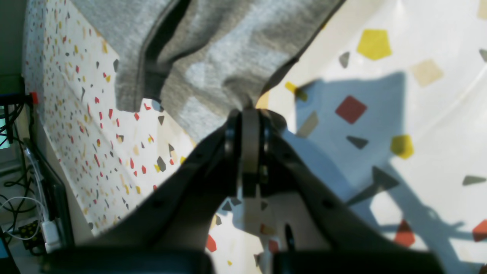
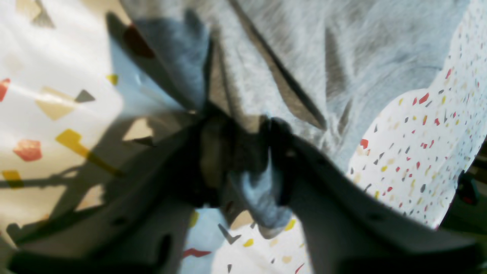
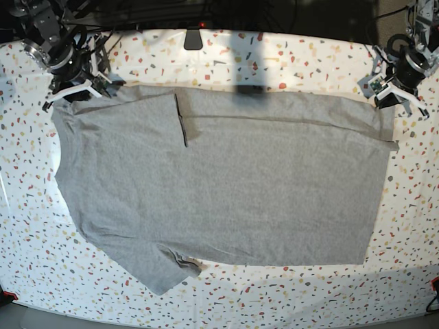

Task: Fold the T-shirt properly

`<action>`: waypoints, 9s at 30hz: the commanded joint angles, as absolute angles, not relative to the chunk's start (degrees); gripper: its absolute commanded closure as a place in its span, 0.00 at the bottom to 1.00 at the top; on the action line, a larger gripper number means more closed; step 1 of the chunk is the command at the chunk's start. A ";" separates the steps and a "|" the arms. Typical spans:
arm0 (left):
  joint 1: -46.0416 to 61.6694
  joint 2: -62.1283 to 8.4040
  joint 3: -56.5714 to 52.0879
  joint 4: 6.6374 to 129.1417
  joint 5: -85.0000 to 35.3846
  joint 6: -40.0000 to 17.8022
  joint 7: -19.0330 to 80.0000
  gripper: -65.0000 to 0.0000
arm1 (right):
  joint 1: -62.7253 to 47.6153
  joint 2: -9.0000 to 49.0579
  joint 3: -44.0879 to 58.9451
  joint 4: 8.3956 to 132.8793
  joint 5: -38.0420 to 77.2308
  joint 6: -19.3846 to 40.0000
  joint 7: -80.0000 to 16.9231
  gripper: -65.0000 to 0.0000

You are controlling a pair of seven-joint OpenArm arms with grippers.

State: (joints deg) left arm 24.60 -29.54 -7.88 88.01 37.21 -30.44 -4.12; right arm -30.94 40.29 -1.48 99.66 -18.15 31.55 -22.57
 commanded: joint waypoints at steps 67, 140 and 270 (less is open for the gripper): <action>28.75 -34.13 -23.90 104.77 -15.73 -27.40 13.61 0.60 | -38.59 41.60 14.66 116.31 18.61 21.37 -29.61 0.71; -45.74 -20.23 -1.76 7.46 1.98 -23.86 -7.29 1.00 | 35.86 31.27 -8.82 52.64 25.98 35.70 -47.24 0.71; -2.74 -30.98 -7.90 75.64 -27.68 -18.02 21.52 1.00 | 7.20 45.71 4.51 79.26 36.23 36.01 -44.25 1.00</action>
State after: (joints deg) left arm -1.74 -29.67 -7.35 74.61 -26.96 -18.15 23.27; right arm 6.07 44.25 3.86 78.56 36.16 36.27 -44.88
